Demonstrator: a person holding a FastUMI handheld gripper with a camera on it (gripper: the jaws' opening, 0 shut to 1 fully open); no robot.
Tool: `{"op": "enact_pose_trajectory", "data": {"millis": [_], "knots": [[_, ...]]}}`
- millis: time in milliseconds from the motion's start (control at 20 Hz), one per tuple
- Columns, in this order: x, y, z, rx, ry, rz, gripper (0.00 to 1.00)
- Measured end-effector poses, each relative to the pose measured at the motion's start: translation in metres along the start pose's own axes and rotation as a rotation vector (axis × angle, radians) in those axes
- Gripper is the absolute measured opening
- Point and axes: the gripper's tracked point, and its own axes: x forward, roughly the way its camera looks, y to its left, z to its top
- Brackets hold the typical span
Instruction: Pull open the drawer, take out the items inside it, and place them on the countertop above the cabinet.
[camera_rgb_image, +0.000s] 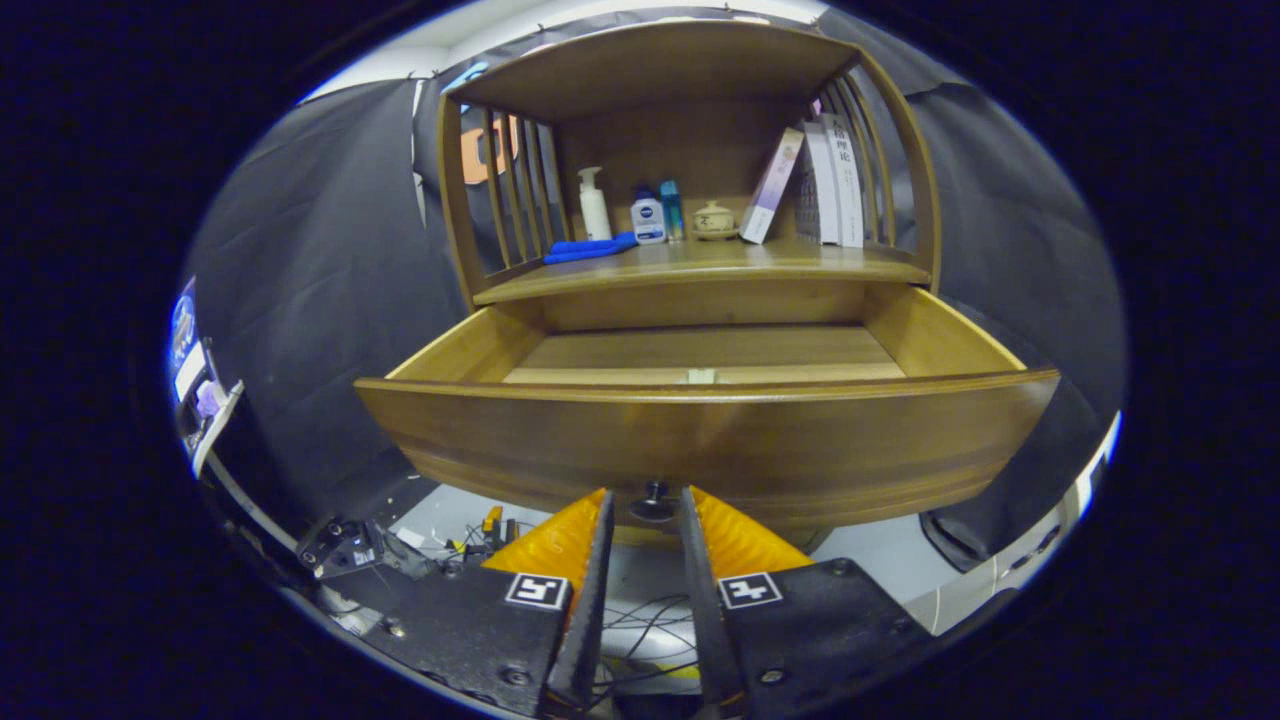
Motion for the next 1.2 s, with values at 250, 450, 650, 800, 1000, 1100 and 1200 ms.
{"op": "enact_pose_trajectory", "data": {"millis": [250, 450, 650, 800, 1000, 1100, 1200], "knots": [[-0.014, 0.009, 0.043, 0.014, 0.022, 0.062, 0.62], [-0.002, 0.004, 0.083, -0.072, 0.025, 0.056, 0.75], [0.024, -0.011, 0.101, -0.091, 0.118, 0.018, 0.76], [0.048, -0.018, 0.101, -0.076, 0.230, 0.010, 0.76], [0.081, -0.031, 0.088, -0.089, 0.386, -0.011, 0.74], [0.093, -0.029, 0.081, -0.079, 0.450, -0.001, 0.72], [0.105, -0.029, 0.073, -0.080, 0.508, -0.001, 0.71]]}}
